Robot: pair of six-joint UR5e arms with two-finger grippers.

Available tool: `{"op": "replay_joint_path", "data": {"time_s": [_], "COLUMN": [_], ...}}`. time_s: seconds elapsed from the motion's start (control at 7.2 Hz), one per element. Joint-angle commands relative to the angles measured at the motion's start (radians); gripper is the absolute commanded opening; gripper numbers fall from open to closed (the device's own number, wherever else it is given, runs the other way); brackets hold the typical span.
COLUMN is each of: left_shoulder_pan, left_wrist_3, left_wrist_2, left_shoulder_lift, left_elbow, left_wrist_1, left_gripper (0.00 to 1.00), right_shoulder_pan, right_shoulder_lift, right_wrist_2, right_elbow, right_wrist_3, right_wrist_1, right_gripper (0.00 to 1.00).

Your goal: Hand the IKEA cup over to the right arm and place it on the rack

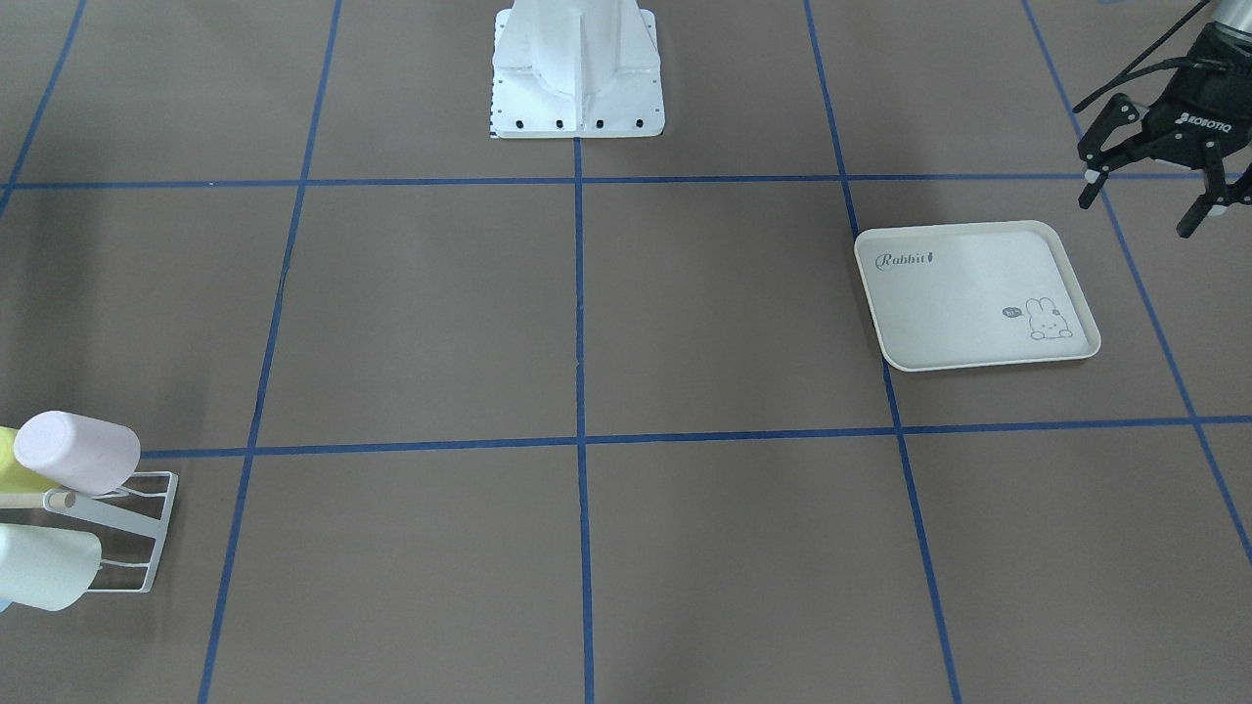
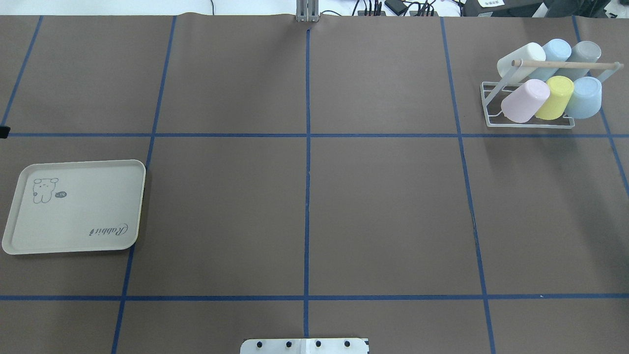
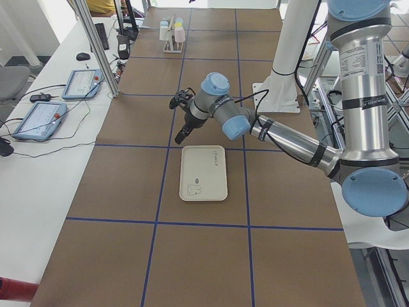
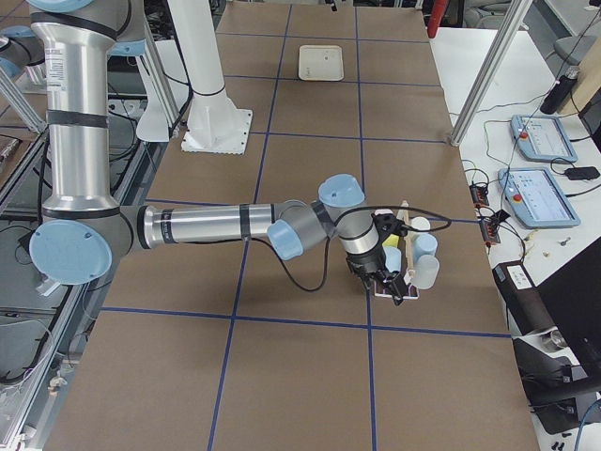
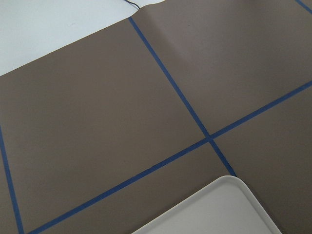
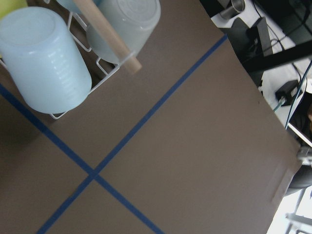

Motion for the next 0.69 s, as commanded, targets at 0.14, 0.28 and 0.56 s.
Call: {"op": "replay_joint_path", "data": {"time_s": [0.14, 0.28, 0.56], "left_shoulder_pan": [-0.105, -0.18, -0.323], "left_wrist_3": [0.094, 0.207, 0.422], "left_wrist_2": [-0.024, -0.026, -0.026], "left_shoulder_lift": [0.016, 0.005, 0.002], "left_elbow": [0.023, 0.029, 0.102], "left_wrist_1": [0.249, 0.372, 0.449], "left_gripper": [1.0, 1.0, 1.0], "right_shoulder_pan": [0.177, 0.204, 0.203], "right_shoulder_lift": [-0.059, -0.031, -0.043], "right_wrist_2": [0.391, 0.392, 0.289], "right_elbow": [-0.055, -0.006, -0.004], "right_wrist_3": [0.296, 0.292, 0.284], "right_wrist_1": [-0.271, -0.486, -0.574], "right_gripper": [1.0, 1.0, 1.0]}}
